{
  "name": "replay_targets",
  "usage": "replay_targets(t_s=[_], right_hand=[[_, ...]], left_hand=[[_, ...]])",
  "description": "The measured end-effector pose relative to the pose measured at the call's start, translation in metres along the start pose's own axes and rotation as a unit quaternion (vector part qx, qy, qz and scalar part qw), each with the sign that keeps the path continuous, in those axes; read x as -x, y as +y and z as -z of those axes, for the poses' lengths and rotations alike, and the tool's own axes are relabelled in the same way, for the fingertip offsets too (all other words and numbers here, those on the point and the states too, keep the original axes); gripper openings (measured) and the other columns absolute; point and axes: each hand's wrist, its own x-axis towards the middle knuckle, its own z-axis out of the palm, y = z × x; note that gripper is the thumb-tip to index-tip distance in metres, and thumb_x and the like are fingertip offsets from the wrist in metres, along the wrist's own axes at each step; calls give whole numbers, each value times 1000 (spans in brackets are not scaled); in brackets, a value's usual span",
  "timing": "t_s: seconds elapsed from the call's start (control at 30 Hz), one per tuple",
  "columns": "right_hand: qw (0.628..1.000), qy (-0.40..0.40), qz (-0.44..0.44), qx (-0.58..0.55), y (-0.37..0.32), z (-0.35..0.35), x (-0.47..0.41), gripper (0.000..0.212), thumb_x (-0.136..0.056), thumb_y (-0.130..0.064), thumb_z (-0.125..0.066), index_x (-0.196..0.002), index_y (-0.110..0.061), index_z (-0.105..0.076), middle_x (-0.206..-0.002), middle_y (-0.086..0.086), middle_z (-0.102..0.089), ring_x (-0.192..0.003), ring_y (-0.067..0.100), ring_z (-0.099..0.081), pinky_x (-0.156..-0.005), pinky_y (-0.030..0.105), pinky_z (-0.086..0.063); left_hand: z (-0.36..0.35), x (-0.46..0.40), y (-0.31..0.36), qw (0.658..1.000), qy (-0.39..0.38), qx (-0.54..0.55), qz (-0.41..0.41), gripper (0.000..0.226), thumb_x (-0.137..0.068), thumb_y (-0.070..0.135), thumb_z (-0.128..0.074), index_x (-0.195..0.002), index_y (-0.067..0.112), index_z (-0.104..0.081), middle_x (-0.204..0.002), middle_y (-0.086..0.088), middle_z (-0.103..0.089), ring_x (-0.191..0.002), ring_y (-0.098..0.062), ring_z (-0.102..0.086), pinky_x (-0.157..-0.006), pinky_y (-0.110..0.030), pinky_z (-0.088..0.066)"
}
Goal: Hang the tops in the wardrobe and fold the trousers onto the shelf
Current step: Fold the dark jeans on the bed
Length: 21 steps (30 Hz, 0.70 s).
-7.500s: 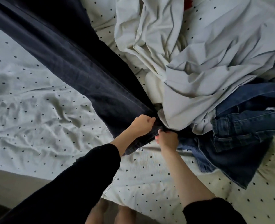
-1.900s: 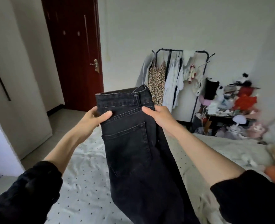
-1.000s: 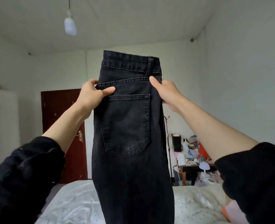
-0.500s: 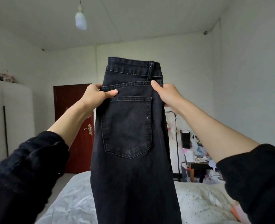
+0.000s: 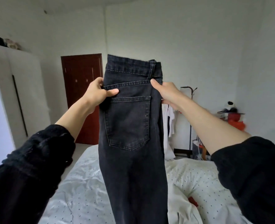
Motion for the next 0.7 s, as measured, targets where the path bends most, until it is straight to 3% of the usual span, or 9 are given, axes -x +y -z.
replay_targets(t_s=[0.13, 0.2, 0.33, 0.37, 0.43, 0.5, 0.57, 0.63, 0.7], right_hand=[[995, -51, -80, -8, 56, -38, -1, 51, -91, -38, -59, -121, 2, -51, -132, 17, -53, -121, 28, -52, -103, 46, -42], [992, -50, -117, 3, 87, -61, 2, 57, -90, -32, -63, -124, 10, -47, -136, 23, -47, -123, 33, -49, -103, 46, -41], [981, -67, -180, 34, 154, -105, 3, 25, -86, -25, -68, -87, -3, -57, -106, 13, -61, -101, 22, -60, -100, 41, -45], [980, -67, -187, 29, 175, -114, 0, 21, -86, -22, -68, -86, -3, -60, -105, 12, -63, -96, 20, -61, -96, 38, -47], [980, -56, -191, 4, 201, -125, 0, 8, -87, -15, -66, -89, -8, -65, -102, 4, -63, -79, 6, -59, -75, 18, -51], [982, -49, -183, 9, 231, -135, 2, 20, -87, -9, -65, -106, -5, -67, -104, 0, -64, -76, -1, -55, -59, 9, -42], [985, -47, -157, 51, 265, -139, 9, 27, -83, -3, -68, -110, -1, -67, -107, 7, -67, -85, 7, -58, -68, 13, -43], [985, -42, -141, 85, 297, -141, 21, 26, -77, 2, -71, -103, 0, -68, -104, 13, -69, -90, 15, -60, -81, 25, -50], [984, -30, -131, 118, 326, -141, 41, 24, -74, 4, -72, -97, -3, -69, -96, 11, -70, -89, 21, -63, -87, 40, -52]], left_hand=[[1, 9, -70, 998, -32, -33, 35, 42, -75, 0, -74, -108, 14, -50, -98, 4, -59, -89, -9, -58, -76, -14, -47], [3, 10, -117, 996, -48, -44, 60, 49, -72, -4, -75, -110, 16, -51, -108, 0, -61, -101, -16, -59, -92, -27, -47], [2, 12, -224, 989, -51, -97, 94, 57, -64, 5, -83, -111, 21, -54, -114, -1, -66, -110, -21, -60, -100, -43, -45], [-3, 13, -249, 988, -50, -111, 97, 58, -64, 9, -84, -112, 22, -54, -114, 0, -66, -110, -21, -59, -99, -43, -45], [-11, 16, -279, 986, -45, -132, 94, 58, -64, 16, -84, -112, 22, -53, -113, -1, -67, -111, -23, -58, -98, -43, -46], [-23, 23, -311, 981, -43, -164, 96, 54, -65, 21, -83, -110, 23, -53, -111, -2, -67, -111, -24, -56, -97, -44, -45], [-35, 39, -338, 976, -52, -193, 89, 50, -67, 22, -82, -106, 24, -52, -102, -1, -66, -111, -27, -54, -95, -45, -44], [-46, 62, -353, 973, -55, -210, 82, 44, -69, 19, -81, -102, 19, -51, -85, 8, -55, -105, -29, -52, -94, -44, -41], [-57, 89, -364, 969, -59, -231, 65, 38, -73, 16, -79, -98, 14, -50, -83, 7, -49, -101, -28, -48, -91, -41, -37]])
